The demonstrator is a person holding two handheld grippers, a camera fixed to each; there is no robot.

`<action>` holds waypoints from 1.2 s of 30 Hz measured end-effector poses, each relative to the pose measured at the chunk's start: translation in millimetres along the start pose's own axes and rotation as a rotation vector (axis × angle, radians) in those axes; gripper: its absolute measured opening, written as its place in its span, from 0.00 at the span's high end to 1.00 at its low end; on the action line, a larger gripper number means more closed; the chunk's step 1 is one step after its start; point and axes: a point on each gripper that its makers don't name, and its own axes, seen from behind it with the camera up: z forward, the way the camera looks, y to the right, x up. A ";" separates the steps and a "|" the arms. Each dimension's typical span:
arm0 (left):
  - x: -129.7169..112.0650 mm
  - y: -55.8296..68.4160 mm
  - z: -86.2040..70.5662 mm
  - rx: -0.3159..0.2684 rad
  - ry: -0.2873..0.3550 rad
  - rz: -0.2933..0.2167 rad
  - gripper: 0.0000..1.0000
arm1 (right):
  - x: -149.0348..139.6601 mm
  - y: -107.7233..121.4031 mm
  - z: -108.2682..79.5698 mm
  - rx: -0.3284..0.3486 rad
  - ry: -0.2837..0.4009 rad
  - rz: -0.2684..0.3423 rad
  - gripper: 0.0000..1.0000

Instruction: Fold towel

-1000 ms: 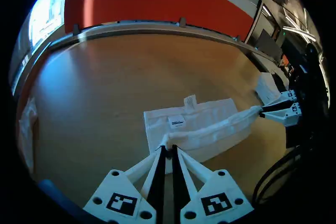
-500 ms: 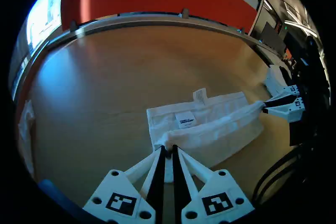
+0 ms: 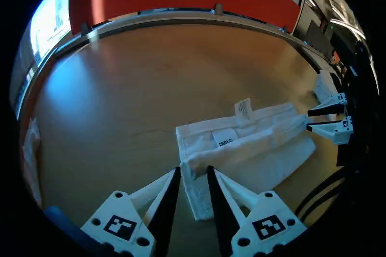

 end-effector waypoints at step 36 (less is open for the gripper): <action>14.6 -17.6 -19.1 0.053 0.064 -0.014 0.06 | 19.4 20.8 -13.8 -0.073 0.078 0.027 0.04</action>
